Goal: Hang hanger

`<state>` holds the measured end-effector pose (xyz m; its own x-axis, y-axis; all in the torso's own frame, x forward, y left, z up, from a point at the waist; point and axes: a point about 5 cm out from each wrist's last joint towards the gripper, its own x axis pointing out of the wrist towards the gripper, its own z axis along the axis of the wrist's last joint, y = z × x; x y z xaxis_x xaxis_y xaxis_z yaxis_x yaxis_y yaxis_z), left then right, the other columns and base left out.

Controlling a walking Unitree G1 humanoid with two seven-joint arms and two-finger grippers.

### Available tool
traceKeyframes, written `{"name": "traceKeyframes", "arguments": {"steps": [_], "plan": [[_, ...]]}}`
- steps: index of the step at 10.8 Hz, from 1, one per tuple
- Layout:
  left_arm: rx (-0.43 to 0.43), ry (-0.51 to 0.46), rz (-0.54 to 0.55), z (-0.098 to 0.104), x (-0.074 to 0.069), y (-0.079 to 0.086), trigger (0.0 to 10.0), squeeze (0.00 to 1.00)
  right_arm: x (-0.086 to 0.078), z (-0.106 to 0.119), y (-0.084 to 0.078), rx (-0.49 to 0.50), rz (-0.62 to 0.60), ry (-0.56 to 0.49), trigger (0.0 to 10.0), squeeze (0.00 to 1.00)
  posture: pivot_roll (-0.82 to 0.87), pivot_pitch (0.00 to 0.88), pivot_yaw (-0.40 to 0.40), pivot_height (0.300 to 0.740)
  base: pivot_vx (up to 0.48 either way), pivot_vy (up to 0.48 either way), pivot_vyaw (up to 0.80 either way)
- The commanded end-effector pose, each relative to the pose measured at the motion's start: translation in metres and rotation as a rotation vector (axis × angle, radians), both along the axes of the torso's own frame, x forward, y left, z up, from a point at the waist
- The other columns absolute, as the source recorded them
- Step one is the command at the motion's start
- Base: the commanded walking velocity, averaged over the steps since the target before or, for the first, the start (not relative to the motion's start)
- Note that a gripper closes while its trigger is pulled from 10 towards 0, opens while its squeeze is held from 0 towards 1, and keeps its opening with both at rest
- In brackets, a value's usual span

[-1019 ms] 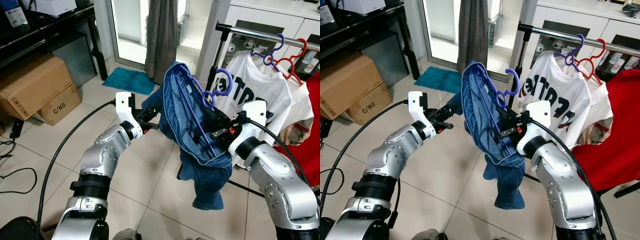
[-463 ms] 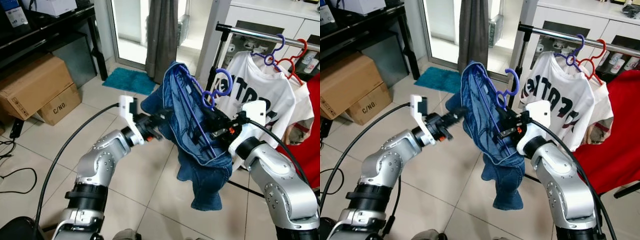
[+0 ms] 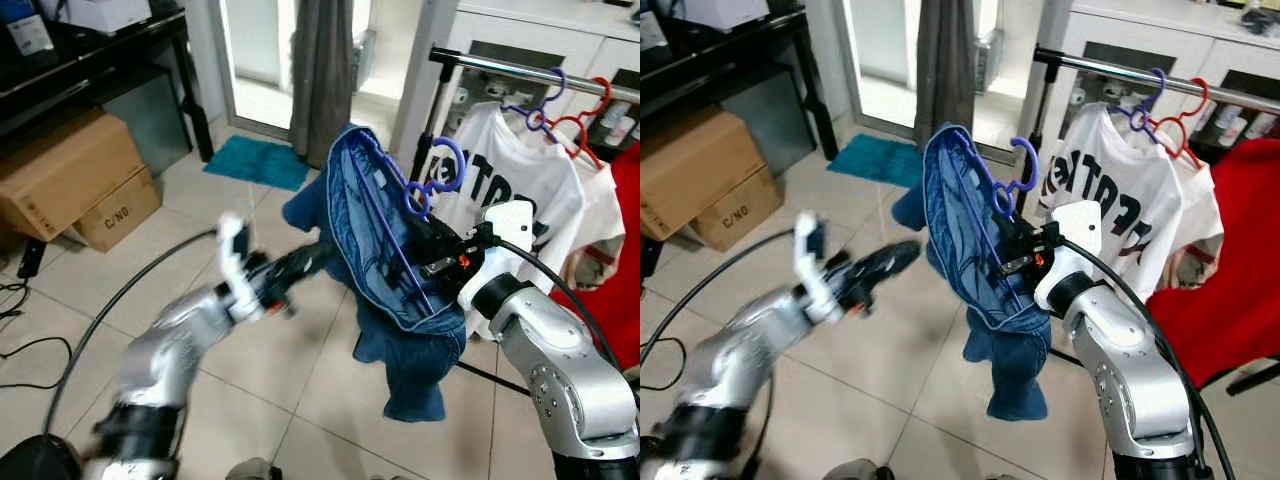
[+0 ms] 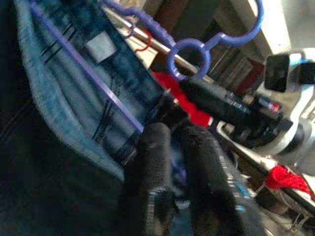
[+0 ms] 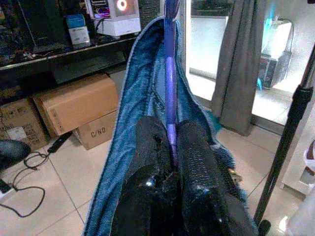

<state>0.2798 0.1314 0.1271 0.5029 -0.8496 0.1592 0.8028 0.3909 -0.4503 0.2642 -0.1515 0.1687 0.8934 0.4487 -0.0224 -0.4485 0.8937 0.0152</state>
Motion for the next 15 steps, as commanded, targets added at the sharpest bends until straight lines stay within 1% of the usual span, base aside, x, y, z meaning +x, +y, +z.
{"name": "traceKeyframes", "arguments": {"steps": [1,2,3,5,6,7,9,11,12,13,14,15], "plan": [[0.001,0.001,0.026,-0.003,0.001,0.006,10.0,1.00,0.002,0.016,0.001,0.003,0.018,-0.067,0.0,0.00,0.01,0.000,-0.025,0.740,0.000,0.000,0.00],[-0.014,0.020,0.061,-0.007,0.002,0.013,10.0,1.00,0.002,0.017,0.001,0.001,0.024,-0.072,0.0,0.00,0.01,0.000,-0.025,0.740,0.000,0.000,0.00],[-0.038,0.038,0.074,-0.011,0.004,0.019,10.0,1.00,0.003,0.020,0.001,0.002,0.035,-0.078,0.0,0.00,0.01,0.000,-0.029,0.740,0.000,0.000,0.00],[-0.022,0.067,0.083,-0.020,0.007,0.022,10.0,1.00,0.004,0.023,0.001,0.002,0.051,-0.087,0.0,0.00,0.01,0.000,-0.028,0.740,0.000,0.000,0.00],[-0.007,0.083,0.085,-0.026,0.011,0.022,10.0,1.00,0.003,0.025,0.001,0.000,0.057,-0.092,0.0,0.00,0.00,0.000,-0.023,0.740,0.000,0.000,0.00],[-0.004,0.080,0.071,-0.025,0.016,0.018,10.0,1.00,0.003,0.025,0.000,-0.001,0.060,-0.091,0.0,0.00,0.00,0.000,-0.018,0.740,0.000,0.000,0.00],[-0.023,0.046,0.033,-0.015,0.025,0.010,10.0,1.00,0.001,0.022,0.001,-0.002,0.062,-0.082,0.0,0.00,0.00,0.000,-0.011,0.740,0.000,0.000,0.00],[-0.024,0.042,0.010,-0.014,0.029,0.006,10.0,1.00,0.000,0.022,0.001,-0.002,0.063,-0.079,0.0,0.00,-0.01,0.000,-0.007,0.740,0.000,0.000,0.00],[0.010,0.052,0.033,-0.018,0.038,0.001,10.0,1.00,-0.001,0.022,0.002,0.000,0.067,-0.080,0.0,0.00,-0.02,0.000,-0.006,0.740,0.000,0.000,0.00],[0.012,0.059,0.058,-0.018,0.042,0.000,10.0,1.00,-0.002,0.023,0.002,0.001,0.072,-0.080,0.0,0.00,-0.02,0.000,-0.006,0.740,0.000,0.000,0.00],[0.013,0.091,0.158,-0.019,0.055,-0.002,10.0,1.00,-0.004,0.022,0.004,0.003,0.085,-0.077,0.0,0.00,-0.02,0.000,-0.009,0.740,0.000,0.000,0.00],[-0.021,0.101,0.172,-0.017,0.060,-0.004,10.0,1.00,-0.005,0.021,0.004,0.004,0.088,-0.076,0.0,0.00,-0.02,0.000,-0.009,0.740,0.000,0.000,0.00]]}}
